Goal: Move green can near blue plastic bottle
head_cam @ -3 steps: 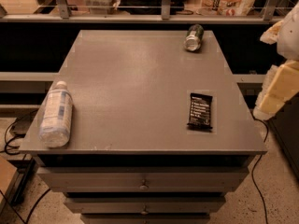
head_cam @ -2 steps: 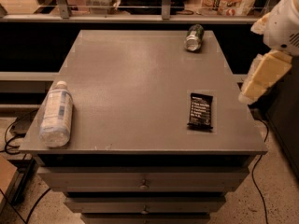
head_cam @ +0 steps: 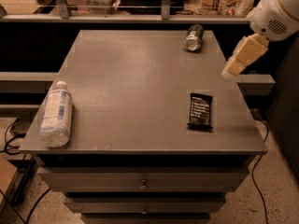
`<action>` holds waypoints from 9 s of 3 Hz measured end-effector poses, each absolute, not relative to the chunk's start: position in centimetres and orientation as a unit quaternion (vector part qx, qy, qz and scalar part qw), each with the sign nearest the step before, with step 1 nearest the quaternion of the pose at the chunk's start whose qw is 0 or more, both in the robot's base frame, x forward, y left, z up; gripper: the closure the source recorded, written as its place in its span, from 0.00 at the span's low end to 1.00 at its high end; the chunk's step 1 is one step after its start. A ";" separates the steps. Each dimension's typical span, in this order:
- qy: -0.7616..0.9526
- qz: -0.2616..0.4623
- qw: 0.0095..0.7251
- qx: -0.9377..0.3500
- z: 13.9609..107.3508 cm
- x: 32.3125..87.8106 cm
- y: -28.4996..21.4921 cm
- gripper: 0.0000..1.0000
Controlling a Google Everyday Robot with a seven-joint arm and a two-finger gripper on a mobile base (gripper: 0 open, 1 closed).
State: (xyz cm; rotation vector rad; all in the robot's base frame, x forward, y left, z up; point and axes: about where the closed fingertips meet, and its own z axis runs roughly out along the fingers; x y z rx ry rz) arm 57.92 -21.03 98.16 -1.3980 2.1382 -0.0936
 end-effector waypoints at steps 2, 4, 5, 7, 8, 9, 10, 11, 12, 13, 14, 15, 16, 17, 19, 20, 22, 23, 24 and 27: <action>0.806 -0.025 0.308 -0.505 98.0 58.6 -21.0 0.00; 0.793 0.034 0.408 -0.451 97.6 64.5 -21.4 0.00; 0.787 0.068 0.439 -0.429 96.6 67.9 -21.4 0.00; 0.803 0.101 0.458 -0.369 93.5 74.7 -22.4 0.00; 0.802 0.101 0.458 -0.369 93.6 74.7 -22.3 0.00; 0.806 0.110 0.469 -0.344 93.2 75.4 -22.0 0.00; 0.799 0.138 0.500 -0.304 92.8 77.9 -20.4 0.00; 0.790 0.175 0.529 -0.257 91.9 80.9 -18.9 0.00; 0.782 0.197 0.551 -0.213 90.4 84.5 -17.5 0.00; 0.778 0.207 0.563 -0.188 89.6 86.4 -17.2 0.00; 0.775 0.210 0.574 -0.160 88.6 88.1 -17.5 0.00; 0.782 0.211 0.569 -0.142 87.0 89.4 -17.4 0.03; 0.788 0.209 0.562 -0.139 86.2 89.7 -17.3 0.26; 0.795 0.194 0.556 -0.144 86.4 89.4 -17.3 0.57; 0.776 0.179 0.567 -0.211 91.4 87.3 -15.0 1.00; 0.748 0.174 0.567 -0.299 95.4 84.5 -11.8 1.00; 0.748 0.175 0.539 -0.345 93.9 83.8 -10.6 1.00; 0.718 0.198 0.515 -0.424 93.7 80.8 -5.5 1.00; 0.688 0.222 0.489 -0.489 92.7 77.0 -1.1 1.00; 0.599 0.355 0.405 -0.593 88.3 61.9 8.3 1.00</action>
Offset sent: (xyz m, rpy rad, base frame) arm 0.0304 -0.0026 -0.0036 0.1423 -0.0694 -0.1048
